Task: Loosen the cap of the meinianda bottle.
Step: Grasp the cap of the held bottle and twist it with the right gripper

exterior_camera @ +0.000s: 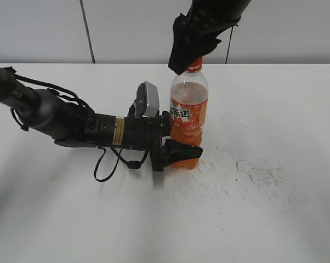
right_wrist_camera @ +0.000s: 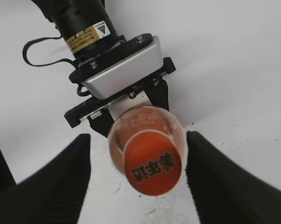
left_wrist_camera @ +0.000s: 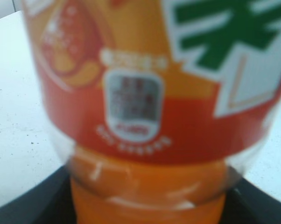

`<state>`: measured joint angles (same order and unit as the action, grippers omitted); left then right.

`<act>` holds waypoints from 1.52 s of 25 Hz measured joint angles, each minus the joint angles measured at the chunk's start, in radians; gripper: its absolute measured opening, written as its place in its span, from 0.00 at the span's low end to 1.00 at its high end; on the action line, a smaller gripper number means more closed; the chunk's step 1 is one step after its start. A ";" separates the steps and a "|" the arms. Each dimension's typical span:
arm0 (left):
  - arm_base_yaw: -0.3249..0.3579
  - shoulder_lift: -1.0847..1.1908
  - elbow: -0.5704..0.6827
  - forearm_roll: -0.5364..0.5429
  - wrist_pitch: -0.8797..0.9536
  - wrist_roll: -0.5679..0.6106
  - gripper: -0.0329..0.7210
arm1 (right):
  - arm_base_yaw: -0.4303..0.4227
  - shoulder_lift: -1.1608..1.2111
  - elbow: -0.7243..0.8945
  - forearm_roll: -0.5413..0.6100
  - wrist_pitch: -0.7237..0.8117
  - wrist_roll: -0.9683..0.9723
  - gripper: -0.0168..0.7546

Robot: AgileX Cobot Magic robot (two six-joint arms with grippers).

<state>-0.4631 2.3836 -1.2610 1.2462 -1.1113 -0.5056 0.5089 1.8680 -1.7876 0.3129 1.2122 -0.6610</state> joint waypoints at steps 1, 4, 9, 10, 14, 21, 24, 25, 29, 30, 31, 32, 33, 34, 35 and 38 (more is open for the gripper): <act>0.000 0.000 0.000 0.000 0.000 0.000 0.73 | 0.000 0.000 0.000 0.000 0.000 0.017 0.71; 0.000 0.000 0.000 0.000 0.000 0.000 0.73 | 0.000 0.000 0.000 0.001 -0.006 0.243 0.76; 0.000 0.000 0.000 0.000 0.000 0.000 0.73 | 0.000 0.000 0.000 -0.015 -0.007 0.563 0.76; 0.000 0.000 0.000 0.000 0.000 0.000 0.73 | 0.000 0.000 0.000 -0.023 -0.007 0.579 0.75; 0.000 0.000 0.000 0.000 0.000 0.000 0.73 | 0.000 0.000 0.000 -0.062 -0.006 0.610 0.60; -0.001 0.000 0.000 -0.002 0.001 -0.003 0.73 | 0.000 0.000 0.000 -0.071 -0.005 0.560 0.36; -0.001 0.000 0.000 -0.002 0.001 -0.003 0.73 | 0.000 0.000 0.000 -0.066 -0.005 0.437 0.36; -0.001 0.000 0.000 -0.002 0.001 -0.003 0.73 | 0.000 0.000 0.000 -0.062 -0.005 0.310 0.36; -0.001 0.000 0.000 -0.001 0.000 -0.001 0.73 | 0.000 -0.001 0.000 -0.047 -0.004 0.005 0.36; -0.001 0.000 0.000 -0.001 0.000 -0.001 0.73 | 0.000 -0.001 0.000 -0.047 -0.004 -0.013 0.36; 0.000 0.000 0.000 -0.001 0.000 -0.001 0.73 | 0.000 -0.002 0.000 -0.039 -0.004 -0.083 0.36; 0.000 0.000 0.000 0.000 0.000 0.000 0.73 | 0.000 -0.002 0.000 -0.036 -0.004 -0.098 0.36; 0.000 0.000 0.000 0.001 0.000 0.000 0.73 | 0.000 -0.002 0.000 -0.035 -0.004 -0.105 0.36; 0.000 0.000 0.000 0.002 -0.001 0.000 0.73 | 0.000 -0.002 0.000 -0.033 -0.004 -0.113 0.36; 0.000 0.000 0.000 0.002 -0.001 0.000 0.73 | 0.000 -0.002 0.000 -0.031 -0.004 -0.112 0.36; 0.000 0.000 0.000 0.001 -0.001 0.000 0.73 | 0.000 -0.002 0.000 -0.029 -0.004 -0.084 0.41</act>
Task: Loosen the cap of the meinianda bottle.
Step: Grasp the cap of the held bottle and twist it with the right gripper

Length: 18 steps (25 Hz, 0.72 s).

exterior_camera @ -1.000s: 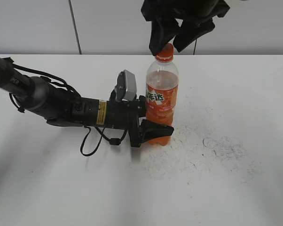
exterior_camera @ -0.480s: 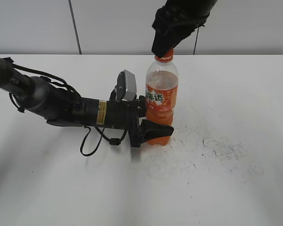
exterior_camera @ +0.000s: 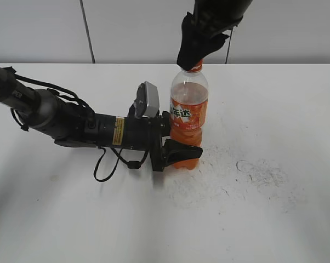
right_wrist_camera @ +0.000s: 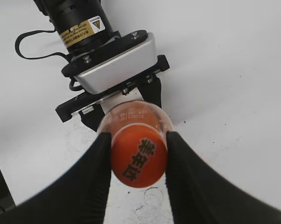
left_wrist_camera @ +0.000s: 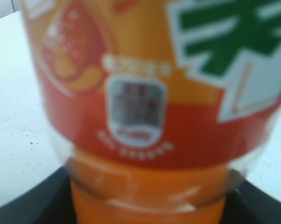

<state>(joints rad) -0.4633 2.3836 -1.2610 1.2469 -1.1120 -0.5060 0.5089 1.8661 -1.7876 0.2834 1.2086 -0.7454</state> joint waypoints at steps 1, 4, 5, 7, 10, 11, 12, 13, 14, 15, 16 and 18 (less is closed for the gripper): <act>0.000 0.000 0.000 0.000 0.001 0.000 0.73 | 0.000 0.000 0.000 0.000 0.000 0.016 0.48; 0.000 0.000 0.000 0.000 0.001 0.000 0.73 | 0.000 0.000 0.000 0.001 -0.005 0.118 0.73; 0.000 0.000 0.000 0.000 0.001 0.000 0.73 | 0.000 0.000 0.000 0.001 -0.006 0.127 0.74; 0.000 0.000 0.000 0.000 0.001 0.000 0.73 | 0.000 0.000 0.000 0.000 -0.026 0.321 0.80; 0.000 0.000 0.000 -0.001 0.001 0.000 0.73 | 0.000 0.000 0.000 -0.023 -0.025 0.594 0.81; 0.000 0.000 0.000 -0.001 0.001 0.000 0.73 | 0.000 0.000 0.000 -0.028 -0.024 0.633 0.80; 0.000 0.000 0.000 -0.001 0.001 0.000 0.73 | 0.000 0.000 0.000 -0.041 -0.022 0.693 0.78; 0.000 0.000 0.000 -0.001 0.001 0.000 0.73 | 0.000 0.000 0.000 -0.054 -0.019 0.739 0.75; 0.000 0.000 0.000 -0.001 0.001 0.000 0.73 | 0.000 0.000 0.000 -0.059 -0.016 0.758 0.72; 0.000 0.000 0.000 -0.002 0.001 0.000 0.73 | 0.000 0.000 0.000 -0.060 -0.012 0.766 0.68; 0.000 0.000 0.000 -0.002 0.001 0.000 0.73 | 0.000 0.000 0.000 -0.061 -0.006 0.772 0.62; 0.000 0.000 0.000 -0.002 0.001 -0.001 0.73 | 0.000 0.000 0.000 -0.061 -0.002 0.773 0.49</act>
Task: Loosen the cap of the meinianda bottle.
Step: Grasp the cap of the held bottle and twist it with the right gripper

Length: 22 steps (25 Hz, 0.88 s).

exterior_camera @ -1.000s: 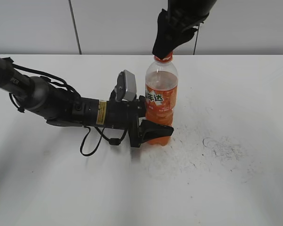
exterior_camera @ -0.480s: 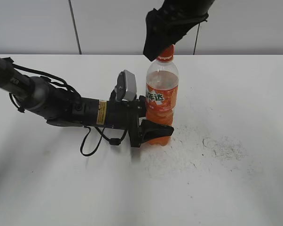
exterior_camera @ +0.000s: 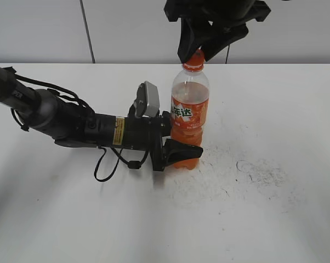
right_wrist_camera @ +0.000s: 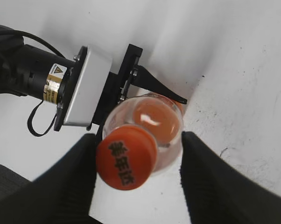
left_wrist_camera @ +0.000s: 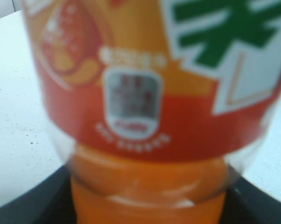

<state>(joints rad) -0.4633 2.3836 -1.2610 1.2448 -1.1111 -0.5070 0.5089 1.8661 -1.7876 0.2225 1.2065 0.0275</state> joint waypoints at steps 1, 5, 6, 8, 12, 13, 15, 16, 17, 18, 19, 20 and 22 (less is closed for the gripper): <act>-0.001 0.000 0.000 -0.001 0.000 -0.001 0.73 | 0.000 0.000 0.000 0.001 0.001 -0.002 0.48; -0.001 0.000 0.000 -0.003 0.000 -0.002 0.73 | 0.002 0.000 0.000 0.007 0.002 -0.050 0.36; -0.001 0.000 0.000 -0.003 0.000 -0.002 0.73 | 0.002 0.000 0.000 0.008 0.002 -0.075 0.36; -0.001 0.000 0.000 -0.003 0.000 -0.002 0.73 | 0.002 0.000 0.000 0.009 0.002 -0.142 0.36; -0.001 0.000 0.000 -0.003 0.000 -0.002 0.73 | 0.002 0.000 0.000 0.017 0.002 -0.405 0.36; -0.001 0.000 0.000 -0.003 0.000 -0.002 0.73 | 0.002 0.000 0.000 0.017 0.002 -0.405 0.36; -0.001 0.000 0.000 -0.002 0.000 -0.002 0.73 | -0.002 0.000 0.000 0.022 0.002 -0.614 0.36; -0.001 0.000 0.000 -0.002 0.001 -0.002 0.73 | -0.003 0.000 0.000 0.022 0.002 -0.688 0.36; -0.001 0.000 0.000 -0.002 0.002 -0.002 0.73 | -0.004 0.000 -0.001 0.024 0.002 -0.741 0.36; -0.001 0.000 0.000 -0.002 0.002 -0.002 0.73 | -0.004 0.000 -0.001 0.029 0.002 -0.797 0.36; -0.001 0.000 0.000 -0.002 0.002 -0.002 0.73 | -0.004 0.000 -0.001 0.032 0.002 -0.814 0.36; -0.001 0.000 0.000 -0.002 0.002 -0.002 0.73 | -0.004 0.000 -0.001 0.034 0.002 -0.821 0.36; -0.001 0.000 0.000 -0.002 0.002 -0.002 0.73 | -0.004 0.000 -0.001 0.037 0.002 -0.809 0.36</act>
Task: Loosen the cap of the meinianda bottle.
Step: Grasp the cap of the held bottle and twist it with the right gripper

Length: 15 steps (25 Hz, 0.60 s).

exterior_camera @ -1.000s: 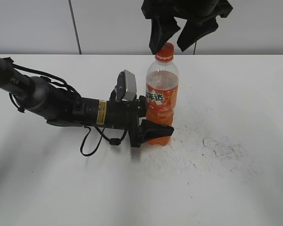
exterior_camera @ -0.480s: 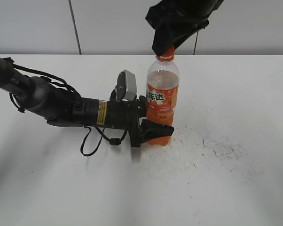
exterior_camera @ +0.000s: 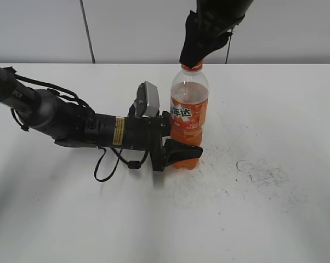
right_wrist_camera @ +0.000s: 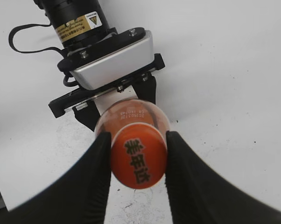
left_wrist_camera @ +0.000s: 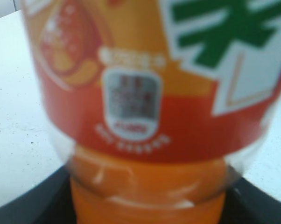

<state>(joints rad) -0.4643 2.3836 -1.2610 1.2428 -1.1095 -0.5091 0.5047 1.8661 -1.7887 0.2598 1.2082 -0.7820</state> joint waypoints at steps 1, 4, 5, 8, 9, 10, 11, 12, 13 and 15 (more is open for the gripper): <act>0.000 0.000 0.000 0.000 0.000 0.000 0.73 | 0.000 0.000 0.000 0.001 0.000 0.017 0.39; 0.000 0.000 0.000 0.000 -0.001 0.000 0.73 | 0.000 0.000 0.001 0.001 0.003 0.047 0.50; 0.000 0.000 0.000 0.000 -0.001 0.000 0.73 | 0.000 0.000 0.001 0.001 0.004 0.067 0.60; 0.000 0.000 0.000 0.000 -0.001 0.000 0.73 | -0.002 0.000 0.001 0.001 0.001 0.143 0.75; 0.000 0.000 0.000 0.001 -0.001 0.000 0.73 | -0.002 0.000 0.001 0.001 0.001 0.148 0.75; 0.000 0.000 0.000 0.001 -0.001 0.000 0.73 | -0.002 0.000 0.001 0.002 -0.002 0.215 0.77; 0.000 0.000 0.000 0.001 -0.001 0.000 0.73 | -0.002 0.000 0.001 0.002 -0.004 0.266 0.78; 0.000 0.000 0.000 0.001 -0.001 0.000 0.73 | -0.002 0.000 0.001 0.002 -0.004 0.310 0.78; 0.000 0.000 0.000 0.001 -0.001 0.000 0.73 | -0.002 0.000 0.001 0.002 -0.005 0.344 0.78; 0.000 0.000 0.000 0.001 -0.001 0.000 0.73 | -0.002 0.000 0.001 0.002 -0.006 0.408 0.76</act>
<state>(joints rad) -0.4643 2.3836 -1.2610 1.2437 -1.1104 -0.5091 0.5030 1.8661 -1.7877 0.2619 1.2020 -0.3743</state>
